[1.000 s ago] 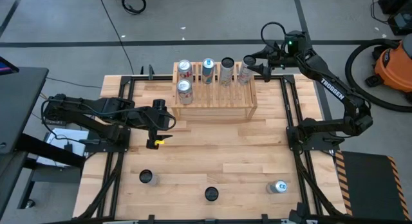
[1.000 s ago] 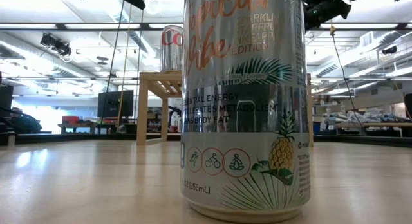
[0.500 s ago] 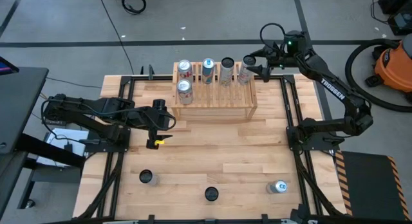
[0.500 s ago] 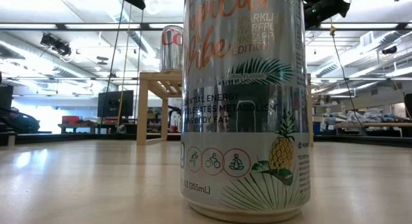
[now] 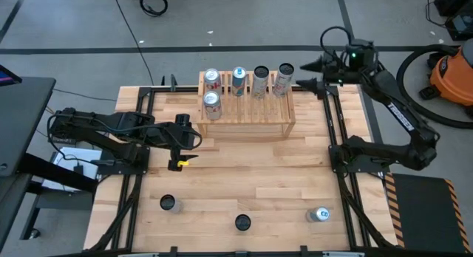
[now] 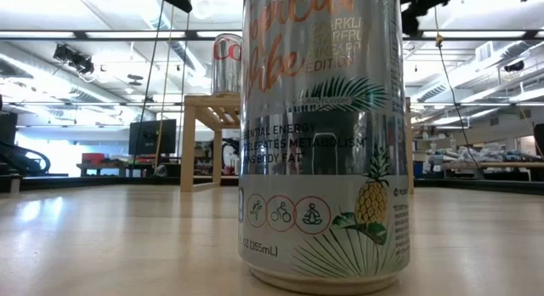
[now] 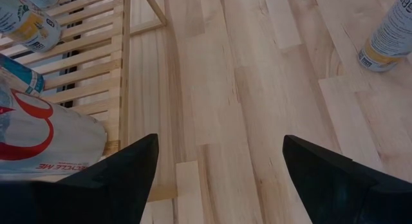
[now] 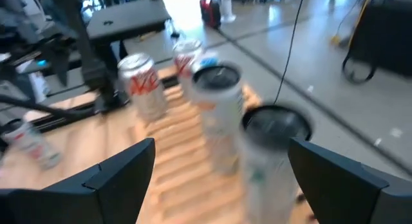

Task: Place canned beverage on shelf
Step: Put the blue soda can aligned with the other blue soda can on the shelf

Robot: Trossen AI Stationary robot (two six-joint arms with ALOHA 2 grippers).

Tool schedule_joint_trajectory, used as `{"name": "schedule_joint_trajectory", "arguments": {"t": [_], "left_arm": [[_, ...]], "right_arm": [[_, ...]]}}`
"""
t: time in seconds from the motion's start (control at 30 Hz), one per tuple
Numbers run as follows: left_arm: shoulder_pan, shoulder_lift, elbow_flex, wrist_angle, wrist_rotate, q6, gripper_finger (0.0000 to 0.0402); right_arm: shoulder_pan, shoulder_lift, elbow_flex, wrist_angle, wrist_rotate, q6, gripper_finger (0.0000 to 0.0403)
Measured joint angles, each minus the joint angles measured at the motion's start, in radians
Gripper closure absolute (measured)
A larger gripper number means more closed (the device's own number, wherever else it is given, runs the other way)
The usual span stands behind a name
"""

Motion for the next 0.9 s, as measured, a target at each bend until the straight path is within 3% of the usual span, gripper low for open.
{"name": "schedule_joint_trajectory", "arguments": {"t": [0.23, 0.47, 0.7, 0.9], "left_arm": [[0.000, 0.000, 0.000, 0.000, 0.000, 0.000, 0.0067], [0.000, 0.000, 0.000, 0.000, 0.000, -0.020, 0.0067], [0.000, 0.000, 0.000, 0.000, 0.000, -0.032, 0.0067], [0.000, 0.000, 0.000, 0.000, 0.000, -0.034, 0.0067]], "right_arm": [[0.080, -0.090, 0.000, -0.262, 0.006, 0.044, 0.0039], [0.229, -0.162, 0.000, -0.447, 0.036, 0.142, 0.0045], [0.432, -0.227, 0.000, -0.451, 0.151, 0.327, 0.0057], [0.590, -0.230, 0.000, -0.329, 0.153, 0.425, 0.0057]]}}
